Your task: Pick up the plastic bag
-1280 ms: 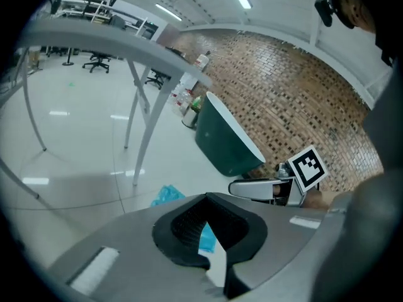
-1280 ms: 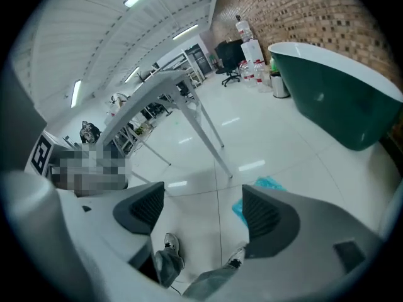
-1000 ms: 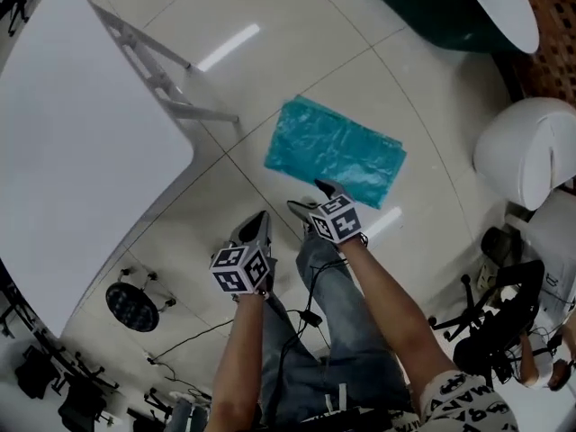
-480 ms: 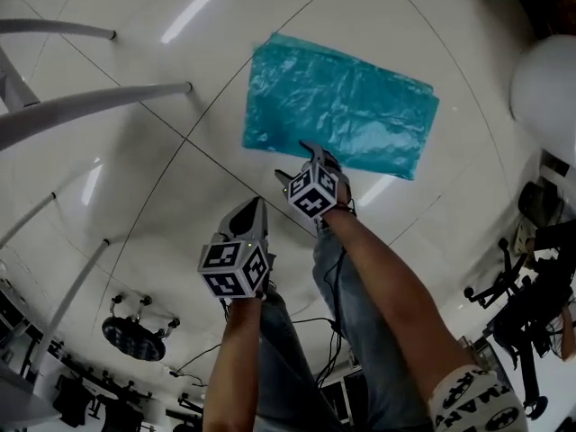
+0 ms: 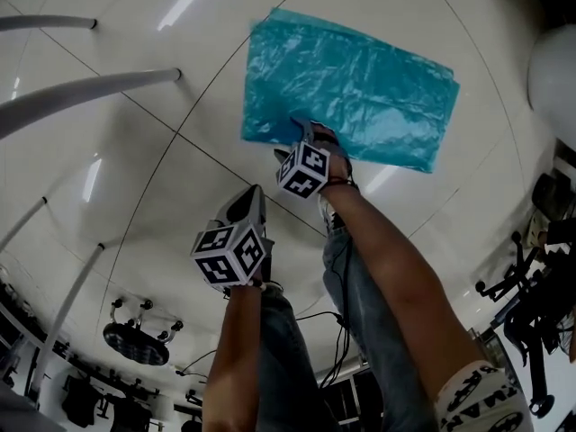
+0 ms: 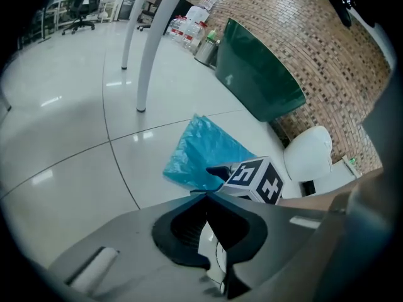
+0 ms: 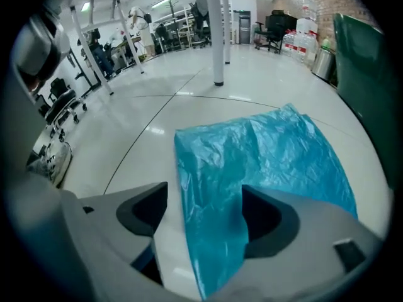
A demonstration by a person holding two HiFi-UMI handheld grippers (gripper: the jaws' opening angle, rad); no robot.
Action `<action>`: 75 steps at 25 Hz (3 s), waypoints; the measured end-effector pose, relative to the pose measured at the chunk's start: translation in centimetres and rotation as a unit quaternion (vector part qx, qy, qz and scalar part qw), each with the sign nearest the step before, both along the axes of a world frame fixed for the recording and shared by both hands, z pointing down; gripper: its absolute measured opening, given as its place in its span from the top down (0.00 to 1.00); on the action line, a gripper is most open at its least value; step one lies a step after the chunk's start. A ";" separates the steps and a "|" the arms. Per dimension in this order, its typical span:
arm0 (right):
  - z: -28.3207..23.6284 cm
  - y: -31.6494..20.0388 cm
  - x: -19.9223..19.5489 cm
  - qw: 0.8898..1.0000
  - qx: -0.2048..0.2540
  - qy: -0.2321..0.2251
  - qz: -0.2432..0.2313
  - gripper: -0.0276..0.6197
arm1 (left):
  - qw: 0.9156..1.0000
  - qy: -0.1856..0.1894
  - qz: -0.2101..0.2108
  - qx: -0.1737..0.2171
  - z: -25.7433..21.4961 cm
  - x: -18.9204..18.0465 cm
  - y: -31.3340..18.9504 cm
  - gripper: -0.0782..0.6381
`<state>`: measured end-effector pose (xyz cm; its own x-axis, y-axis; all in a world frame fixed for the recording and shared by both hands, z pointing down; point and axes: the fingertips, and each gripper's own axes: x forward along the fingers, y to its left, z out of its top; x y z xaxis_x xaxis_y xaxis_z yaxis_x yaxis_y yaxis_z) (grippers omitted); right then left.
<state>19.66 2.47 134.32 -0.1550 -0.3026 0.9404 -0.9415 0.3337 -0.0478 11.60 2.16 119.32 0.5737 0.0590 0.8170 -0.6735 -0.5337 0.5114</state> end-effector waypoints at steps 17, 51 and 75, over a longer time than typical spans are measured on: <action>1.1 0.1 3.6 0.998 -0.043 0.009 0.035 0.91 | 0.999 0.040 -0.022 -0.025 -2.4 1.6 1.5 0.91; -66.6 -6.1 11.9 0.887 0.321 -0.195 0.270 0.95 | 0.964 0.171 -0.030 0.203 -53.1 8.6 -8.1 0.91; -100.8 -13.6 -2.1 0.876 0.447 -0.181 0.036 0.95 | 0.882 0.160 -0.236 0.376 -80.5 -13.7 -12.7 0.91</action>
<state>17.54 -11.14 33.52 -0.3443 -0.9134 0.2171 -0.9387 0.3309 -0.0966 -2.08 -10.51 38.85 0.5976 -0.7371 0.3157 -0.7969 -0.5022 0.3359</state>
